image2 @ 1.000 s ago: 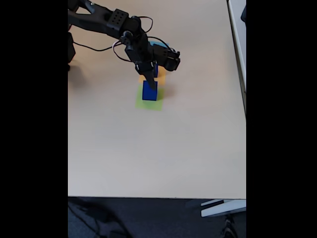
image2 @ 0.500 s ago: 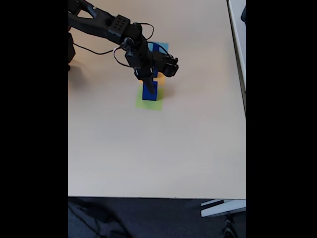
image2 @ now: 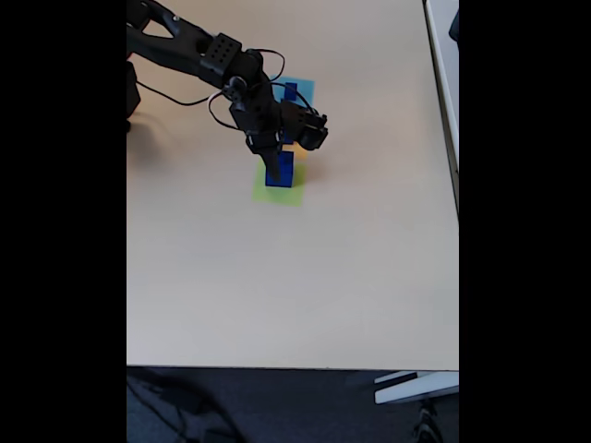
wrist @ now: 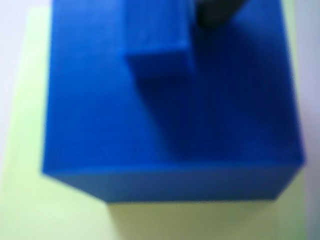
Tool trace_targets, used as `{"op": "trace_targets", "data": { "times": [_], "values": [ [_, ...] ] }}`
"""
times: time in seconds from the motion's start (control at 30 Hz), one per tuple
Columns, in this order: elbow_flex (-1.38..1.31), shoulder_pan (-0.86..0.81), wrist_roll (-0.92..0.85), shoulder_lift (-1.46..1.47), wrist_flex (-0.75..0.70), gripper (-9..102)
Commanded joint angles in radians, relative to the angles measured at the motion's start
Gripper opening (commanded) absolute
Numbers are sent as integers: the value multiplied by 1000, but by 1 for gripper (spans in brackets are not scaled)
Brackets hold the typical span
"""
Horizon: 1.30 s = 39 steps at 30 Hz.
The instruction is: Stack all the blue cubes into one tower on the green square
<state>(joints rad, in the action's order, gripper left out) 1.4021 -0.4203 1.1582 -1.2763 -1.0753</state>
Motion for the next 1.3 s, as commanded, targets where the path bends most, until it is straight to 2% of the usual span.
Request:
{"op": "trace_targets", "data": {
  "times": [0.0,0.37,1.0,1.27],
  "values": [
    [-26,-3,-12,-2,14,25],
    [-58,6,-9,21,6,23],
    [-61,5,0,40,12,2],
    [-64,5,0,43,14,0]
  ]
}}
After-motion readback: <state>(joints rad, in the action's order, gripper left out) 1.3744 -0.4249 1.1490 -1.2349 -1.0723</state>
